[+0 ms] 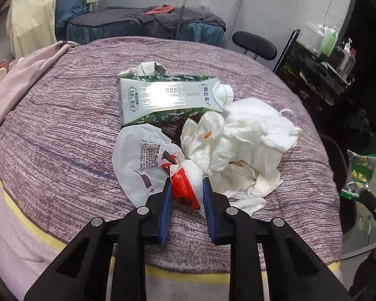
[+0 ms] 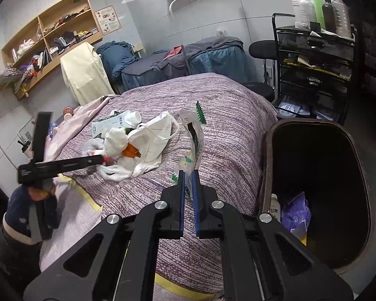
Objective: Collect trash
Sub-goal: 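Grasp the white plastic bag with red item using the left tool, then carry the clear green wrapper into the bin and open the right tool while the left tool carries the bag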
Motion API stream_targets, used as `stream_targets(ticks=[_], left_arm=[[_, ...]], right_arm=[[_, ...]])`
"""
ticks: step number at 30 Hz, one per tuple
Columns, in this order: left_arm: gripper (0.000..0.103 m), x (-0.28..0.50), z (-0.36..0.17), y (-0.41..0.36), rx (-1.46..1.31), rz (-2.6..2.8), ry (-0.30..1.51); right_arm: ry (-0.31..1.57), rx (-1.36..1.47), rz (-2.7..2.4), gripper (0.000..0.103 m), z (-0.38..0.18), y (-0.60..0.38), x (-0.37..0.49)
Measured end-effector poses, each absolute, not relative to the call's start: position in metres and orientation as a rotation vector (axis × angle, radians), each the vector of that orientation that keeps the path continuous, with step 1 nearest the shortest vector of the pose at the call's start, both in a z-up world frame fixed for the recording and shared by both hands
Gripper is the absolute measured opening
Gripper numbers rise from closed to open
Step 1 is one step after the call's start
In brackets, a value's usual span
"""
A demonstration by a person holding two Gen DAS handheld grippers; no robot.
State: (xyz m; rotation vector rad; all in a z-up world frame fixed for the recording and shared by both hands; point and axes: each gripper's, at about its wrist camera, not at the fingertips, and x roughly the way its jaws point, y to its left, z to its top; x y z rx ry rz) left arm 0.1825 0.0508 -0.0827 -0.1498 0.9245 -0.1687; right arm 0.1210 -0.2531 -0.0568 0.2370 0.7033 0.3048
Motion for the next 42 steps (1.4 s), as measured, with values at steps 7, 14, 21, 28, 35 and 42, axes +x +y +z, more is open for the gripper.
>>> stream_targets(ticks=[7,14,21,28,35,42], left_arm=[[0.023,0.131,-0.039,0.063,-0.225,-0.200,0.772],[0.023,0.118,-0.020,0.035,-0.228,-0.290,0.710],[0.023,0.113,-0.015,-0.020,-0.232,-0.440,0.681],[0.023,0.119,-0.017,-0.078,-0.179,-0.563,0.693],[0.023,0.129,-0.022,-0.125,-0.133,-0.653,0.726],[0.023,0.129,-0.026,-0.149,-0.105,-0.693,0.744]], right_arm=[[0.678,0.250,0.303,0.006,-0.053,-0.258,0.118],[0.650,0.259,0.282,0.006,-0.046,-0.270,0.108],[0.627,0.282,0.225,0.006,-0.043,-0.297,0.097],[0.631,0.315,0.112,0.006,-0.054,-0.342,0.090],[0.682,0.329,-0.005,0.006,-0.079,-0.382,0.099],[0.756,0.348,-0.065,0.007,-0.112,-0.402,0.120]])
